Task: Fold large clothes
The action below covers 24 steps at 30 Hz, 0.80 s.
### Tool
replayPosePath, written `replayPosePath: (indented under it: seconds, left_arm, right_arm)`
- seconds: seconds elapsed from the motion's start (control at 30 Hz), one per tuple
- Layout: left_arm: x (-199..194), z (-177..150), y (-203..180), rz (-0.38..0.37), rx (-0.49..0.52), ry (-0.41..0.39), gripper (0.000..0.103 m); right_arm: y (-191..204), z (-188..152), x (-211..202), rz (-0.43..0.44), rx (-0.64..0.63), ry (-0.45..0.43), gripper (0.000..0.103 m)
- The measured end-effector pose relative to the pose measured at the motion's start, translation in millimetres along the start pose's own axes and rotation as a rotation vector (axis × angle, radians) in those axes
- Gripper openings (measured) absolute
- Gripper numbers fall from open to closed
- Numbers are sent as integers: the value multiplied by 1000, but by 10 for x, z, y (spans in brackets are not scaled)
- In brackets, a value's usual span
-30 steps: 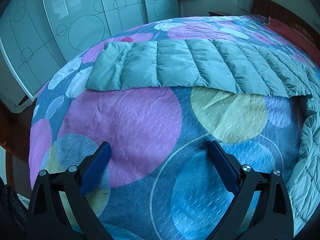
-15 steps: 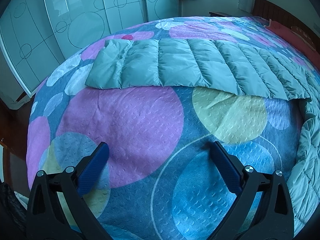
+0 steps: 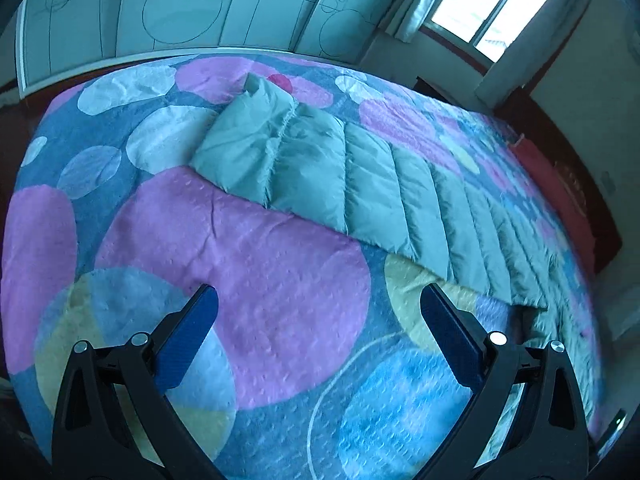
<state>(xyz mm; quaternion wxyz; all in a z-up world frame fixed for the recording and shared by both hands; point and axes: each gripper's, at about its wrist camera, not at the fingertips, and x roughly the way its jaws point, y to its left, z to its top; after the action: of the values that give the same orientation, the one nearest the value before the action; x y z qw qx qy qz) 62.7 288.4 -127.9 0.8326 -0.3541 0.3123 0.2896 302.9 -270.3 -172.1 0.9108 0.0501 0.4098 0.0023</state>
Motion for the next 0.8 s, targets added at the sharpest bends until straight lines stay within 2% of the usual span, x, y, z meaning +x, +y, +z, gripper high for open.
replayPosePath:
  seconds: [0.2,0.23,0.3,0.33,0.4,0.43,0.5,0.67,0.8]
  left_arm:
    - [196,319,211,-35,-151,-63,98]
    - [212,352,232,-41,-176,-81,94]
    - [259,417,285,-42,-217,-98,80]
    - [275,444,306,-44,-240,-104,77]
    - [263,472,394,-54,-278,-125,61]
    - [278,486,416,-52,-296,-128,58]
    - [310,516,431,-59,-294,-134,37]
    - [379,589,379,-32,-229,-132,5]
    - [303,615,128,-24,-127,-160,3]
  right_arm:
    - [-4,-12,-9,2,3,-7,70]
    - [-5,-11,-8,2,2,-7,70]
    - [-10,-8,-7,4,2,-7,70]
    - [-12,-8,-7,4,3,-7,70]
    - [-13,-5,-10,5,3,-8,70]
    - [-16,-1,-12,6,4,-8,70]
    - [-20,0,-12,7,5,-9,70]
    - [-23,3,-29,9,10,-13,70]
    - [-26,4,-32,10,14,-16,70]
